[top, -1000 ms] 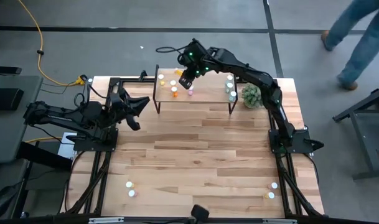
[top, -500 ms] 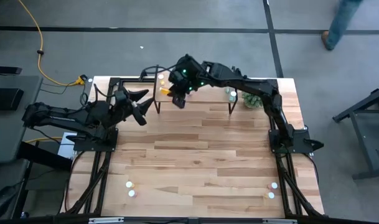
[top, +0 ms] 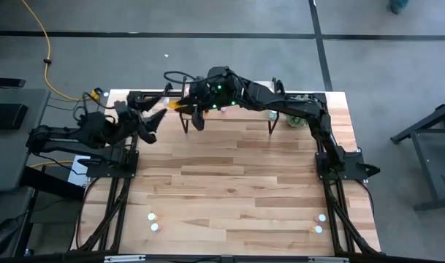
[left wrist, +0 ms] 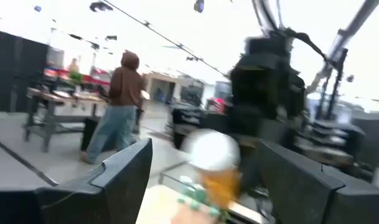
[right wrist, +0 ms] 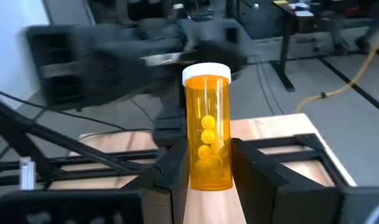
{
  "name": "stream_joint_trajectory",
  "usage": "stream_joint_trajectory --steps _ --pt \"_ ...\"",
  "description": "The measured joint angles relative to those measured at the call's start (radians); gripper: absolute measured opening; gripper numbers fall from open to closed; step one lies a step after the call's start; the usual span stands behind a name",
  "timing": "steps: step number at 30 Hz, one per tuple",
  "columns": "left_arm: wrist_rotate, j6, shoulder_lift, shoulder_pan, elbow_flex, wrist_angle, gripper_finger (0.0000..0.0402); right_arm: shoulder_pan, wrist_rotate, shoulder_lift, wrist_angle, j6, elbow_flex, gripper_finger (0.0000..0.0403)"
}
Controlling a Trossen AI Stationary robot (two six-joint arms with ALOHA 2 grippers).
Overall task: Pick and place medicine bottles onto shelf by color
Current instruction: Put the orange pill bottle aligned with the other orange pill bottle on the shelf
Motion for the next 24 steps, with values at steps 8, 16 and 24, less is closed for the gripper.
stream_joint_trajectory --steps 8,16,24 --pt "0.123 -0.053 -0.032 0.000 0.005 -0.001 0.0280 0.036 0.052 0.000 0.086 0.003 0.000 0.0103" --pt "0.156 -0.008 0.056 0.000 0.005 0.137 0.0280 0.077 0.059 0.000 0.111 0.008 0.000 0.0103" --pt "0.176 0.020 0.078 -0.001 0.004 0.175 0.0280 0.091 0.079 0.000 0.134 0.003 0.000 0.0103"
